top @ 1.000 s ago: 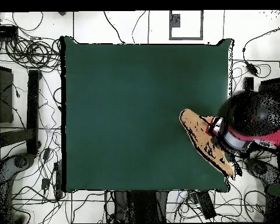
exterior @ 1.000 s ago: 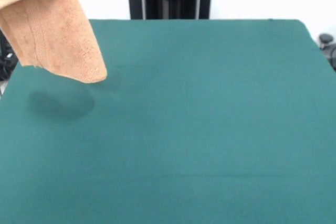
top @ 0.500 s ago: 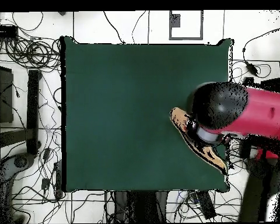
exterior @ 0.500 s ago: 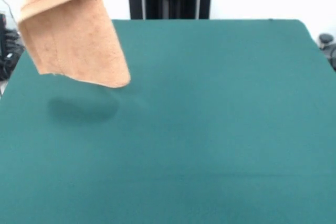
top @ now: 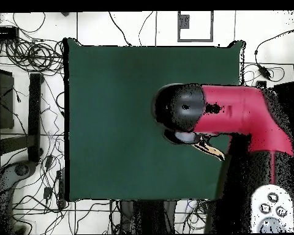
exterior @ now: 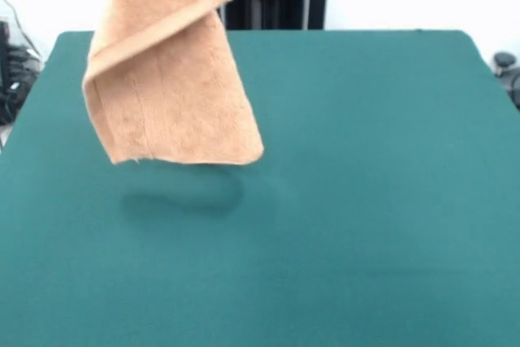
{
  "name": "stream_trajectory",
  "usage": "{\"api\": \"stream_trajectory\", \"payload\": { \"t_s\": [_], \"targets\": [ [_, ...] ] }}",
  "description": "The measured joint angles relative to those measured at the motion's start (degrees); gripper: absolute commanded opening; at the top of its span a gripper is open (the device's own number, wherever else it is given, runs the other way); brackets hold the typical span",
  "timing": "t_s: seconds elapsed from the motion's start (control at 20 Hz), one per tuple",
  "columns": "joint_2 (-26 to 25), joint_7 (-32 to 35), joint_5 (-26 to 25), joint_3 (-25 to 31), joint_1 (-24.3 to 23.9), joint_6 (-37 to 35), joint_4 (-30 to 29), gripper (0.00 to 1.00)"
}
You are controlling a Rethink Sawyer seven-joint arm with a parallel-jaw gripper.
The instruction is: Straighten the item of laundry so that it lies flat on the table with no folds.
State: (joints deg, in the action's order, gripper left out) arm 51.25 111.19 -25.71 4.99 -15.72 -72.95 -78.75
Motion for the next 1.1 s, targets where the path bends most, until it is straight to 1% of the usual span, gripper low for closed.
{"api": "stream_trajectory", "payload": {
  "t_s": [0.45,0.9,1.1],
  "targets": [
    [-2.3,0.3,-2.1,-3.1,5.8,6.5,-0.4,0.0],
    [-4.1,0.8,-2.1,-6.9,9.3,11.1,-2.0,0.0],
    [-5.6,4.2,-2.1,-10.8,13.6,13.9,-2.5,0.0]
  ]
}}
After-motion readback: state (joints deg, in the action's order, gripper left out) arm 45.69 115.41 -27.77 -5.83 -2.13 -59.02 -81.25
